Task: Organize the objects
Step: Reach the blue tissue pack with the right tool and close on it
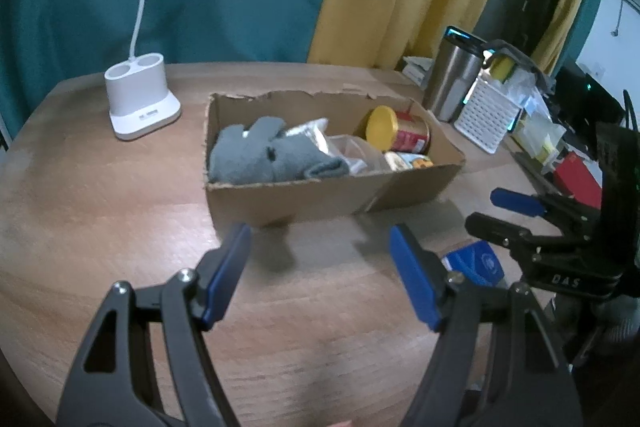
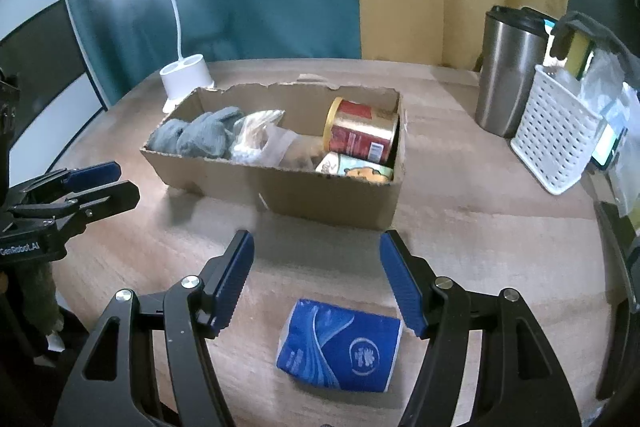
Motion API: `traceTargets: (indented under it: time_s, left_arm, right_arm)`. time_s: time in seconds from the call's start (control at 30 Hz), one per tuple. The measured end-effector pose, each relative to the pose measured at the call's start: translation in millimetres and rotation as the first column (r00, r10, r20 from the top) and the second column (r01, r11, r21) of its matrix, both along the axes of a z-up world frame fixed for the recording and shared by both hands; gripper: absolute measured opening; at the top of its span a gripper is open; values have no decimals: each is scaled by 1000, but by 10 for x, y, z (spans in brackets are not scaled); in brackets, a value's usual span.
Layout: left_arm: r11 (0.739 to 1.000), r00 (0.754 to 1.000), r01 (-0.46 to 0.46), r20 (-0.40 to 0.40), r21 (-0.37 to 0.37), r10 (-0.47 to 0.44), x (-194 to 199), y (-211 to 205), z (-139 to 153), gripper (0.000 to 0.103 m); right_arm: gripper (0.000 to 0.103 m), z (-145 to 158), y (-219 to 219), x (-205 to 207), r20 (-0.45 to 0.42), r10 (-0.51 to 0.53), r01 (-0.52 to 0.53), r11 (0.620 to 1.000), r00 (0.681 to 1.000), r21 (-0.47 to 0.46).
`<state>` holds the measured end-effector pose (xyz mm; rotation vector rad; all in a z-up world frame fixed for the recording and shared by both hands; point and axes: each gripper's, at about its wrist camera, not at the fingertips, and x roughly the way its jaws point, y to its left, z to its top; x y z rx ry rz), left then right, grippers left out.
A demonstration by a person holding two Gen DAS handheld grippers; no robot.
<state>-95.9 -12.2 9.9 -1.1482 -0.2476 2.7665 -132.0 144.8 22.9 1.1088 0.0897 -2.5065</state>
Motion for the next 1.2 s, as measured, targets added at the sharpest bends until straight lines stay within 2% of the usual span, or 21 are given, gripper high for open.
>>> traceTargets:
  time_s: [0.67, 0.7, 0.73, 0.8, 1.2]
  left_arm:
    - [999, 999, 43, 13, -2, -43, 225, 115, -123, 74]
    - [999, 999, 44, 14, -2, -44, 230, 114, -130, 74]
    - [999, 999, 45, 15, 0, -44, 242, 114, -140, 74]
    - [999, 999, 46, 18, 1, -46, 256, 112, -159, 74]
    - [999, 999, 41, 35, 4, -41, 288, 78, -245, 74]
  right_arm:
    - [69, -304, 137, 260, 73, -87, 84, 996, 994, 36]
    - [70, -317, 145, 271, 76, -89, 87, 996, 993, 33]
    - [78, -331, 150, 284, 77, -91, 89, 996, 993, 32]
    - [85, -357, 152, 312, 75, -95, 92, 995, 993, 34]
    - [85, -531, 18, 329, 88, -92, 82, 990, 992, 112]
